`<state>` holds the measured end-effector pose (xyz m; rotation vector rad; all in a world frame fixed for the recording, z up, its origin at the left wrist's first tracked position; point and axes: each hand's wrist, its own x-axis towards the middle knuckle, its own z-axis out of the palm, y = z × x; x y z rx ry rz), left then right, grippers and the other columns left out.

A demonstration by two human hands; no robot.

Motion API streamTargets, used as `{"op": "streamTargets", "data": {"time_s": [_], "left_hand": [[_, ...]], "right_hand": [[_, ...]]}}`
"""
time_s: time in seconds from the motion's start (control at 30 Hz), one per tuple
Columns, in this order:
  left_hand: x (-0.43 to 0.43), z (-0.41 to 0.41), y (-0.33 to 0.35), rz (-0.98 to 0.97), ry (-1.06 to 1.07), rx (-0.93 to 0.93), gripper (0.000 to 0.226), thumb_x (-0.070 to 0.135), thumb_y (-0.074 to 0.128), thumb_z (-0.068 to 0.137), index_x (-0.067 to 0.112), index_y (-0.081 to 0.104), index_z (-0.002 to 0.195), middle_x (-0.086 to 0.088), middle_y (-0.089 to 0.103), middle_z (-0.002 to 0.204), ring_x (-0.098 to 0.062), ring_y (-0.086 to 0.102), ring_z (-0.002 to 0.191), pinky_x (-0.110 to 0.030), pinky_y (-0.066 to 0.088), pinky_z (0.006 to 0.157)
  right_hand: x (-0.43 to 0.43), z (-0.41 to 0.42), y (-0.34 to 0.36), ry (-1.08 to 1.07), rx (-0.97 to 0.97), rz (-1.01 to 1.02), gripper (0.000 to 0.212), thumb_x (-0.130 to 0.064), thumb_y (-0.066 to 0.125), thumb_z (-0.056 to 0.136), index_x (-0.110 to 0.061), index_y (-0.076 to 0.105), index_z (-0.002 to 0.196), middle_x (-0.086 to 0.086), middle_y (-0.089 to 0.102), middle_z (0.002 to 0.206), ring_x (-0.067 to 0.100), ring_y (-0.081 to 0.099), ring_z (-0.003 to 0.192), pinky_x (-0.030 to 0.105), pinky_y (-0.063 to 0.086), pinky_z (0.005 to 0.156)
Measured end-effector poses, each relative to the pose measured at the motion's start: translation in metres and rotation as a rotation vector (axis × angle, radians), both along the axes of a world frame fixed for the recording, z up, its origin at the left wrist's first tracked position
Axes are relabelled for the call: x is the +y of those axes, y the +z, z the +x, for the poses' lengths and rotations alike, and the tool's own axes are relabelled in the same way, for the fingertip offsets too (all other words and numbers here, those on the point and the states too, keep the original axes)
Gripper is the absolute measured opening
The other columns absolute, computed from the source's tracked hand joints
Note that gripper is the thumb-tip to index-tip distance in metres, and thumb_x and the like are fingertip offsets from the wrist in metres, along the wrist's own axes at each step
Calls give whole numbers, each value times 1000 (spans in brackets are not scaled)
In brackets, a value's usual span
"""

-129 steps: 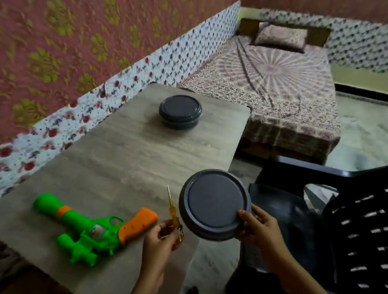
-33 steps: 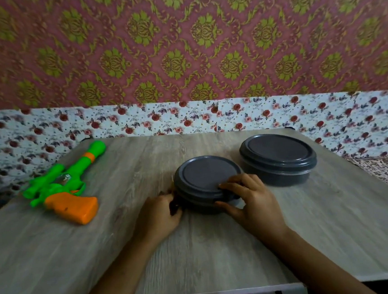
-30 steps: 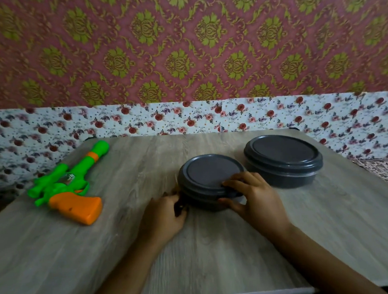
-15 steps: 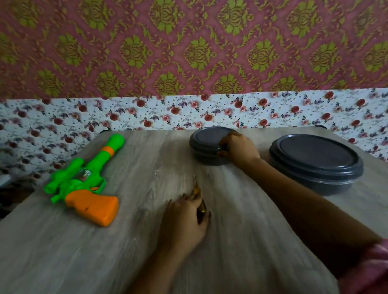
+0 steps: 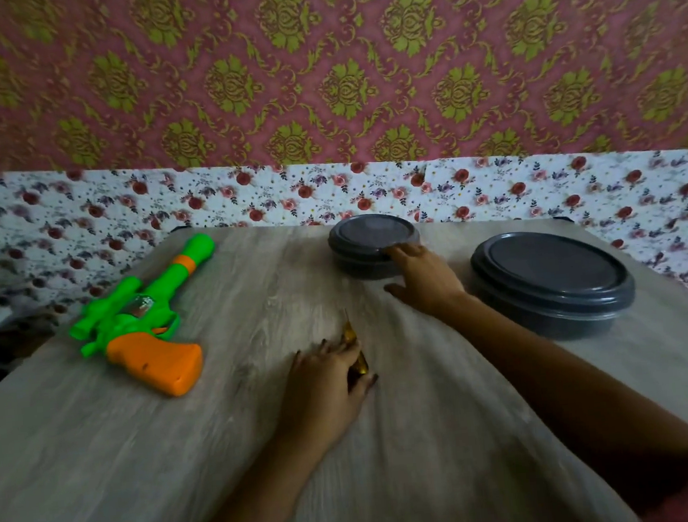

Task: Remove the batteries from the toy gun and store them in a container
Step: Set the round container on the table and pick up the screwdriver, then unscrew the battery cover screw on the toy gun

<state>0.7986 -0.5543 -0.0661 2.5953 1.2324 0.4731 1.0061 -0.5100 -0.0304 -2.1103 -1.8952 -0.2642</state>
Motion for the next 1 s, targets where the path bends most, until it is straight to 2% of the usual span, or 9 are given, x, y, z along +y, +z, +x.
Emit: {"op": "streamTargets", "data": {"time_s": [0.1,0.23,0.37,0.63,0.73,0.83,0.93,1.0], "left_hand": [[-6,9,0,18,-31,14,56,45,47,93,23,37,143,3,41,148,-18,37,135,-37,25,114],[-19,29,1,10,-80,44,58,46,47,92,23,36,144,1,39,149,-21,34,138,-36,25,114],[-34,56,2,34,-105,77,49,47,50,90,23,50,133,0,51,139,-22,46,127,-40,35,106],[-50,84,2,29,-99,59,46,46,53,89,21,53,128,-5,61,122,-24,55,113,-41,44,97],[-50,79,2,-36,-107,9,51,47,57,87,22,52,131,-5,61,124,-23,56,113,-39,44,98],[-52,62,5,-106,-116,-118,47,40,59,88,23,53,132,-2,60,129,-19,55,118,-31,43,101],[-49,29,4,-85,-90,-131,56,38,56,90,21,41,141,2,46,144,-14,45,130,-24,35,107],[-43,-3,2,-55,-45,-125,55,40,55,90,22,42,141,4,45,145,-11,43,131,-22,33,108]], "right_hand": [[-37,1,-15,74,16,-58,42,-31,54,90,-20,47,130,4,43,140,21,43,127,36,39,103],[-88,7,-24,98,75,-171,30,-31,44,95,-20,58,118,3,55,126,18,54,110,32,45,95],[-130,18,-19,73,99,-203,30,-28,47,94,-18,59,119,1,56,124,18,55,110,32,45,97],[-170,25,-14,70,155,-183,29,-22,50,92,-19,59,120,0,58,123,13,56,108,25,45,95],[-171,19,-11,70,159,-118,30,-18,52,91,-18,59,120,1,58,124,15,56,109,26,45,96],[-165,5,-5,92,151,-31,32,-17,55,90,-19,58,121,1,57,126,16,55,112,25,45,96],[-156,-19,2,164,186,34,31,-22,59,87,-22,60,118,-2,59,122,14,58,106,24,48,90],[-145,-40,4,229,176,38,32,-27,60,87,-24,59,119,-3,58,123,12,58,106,22,47,89]]}}
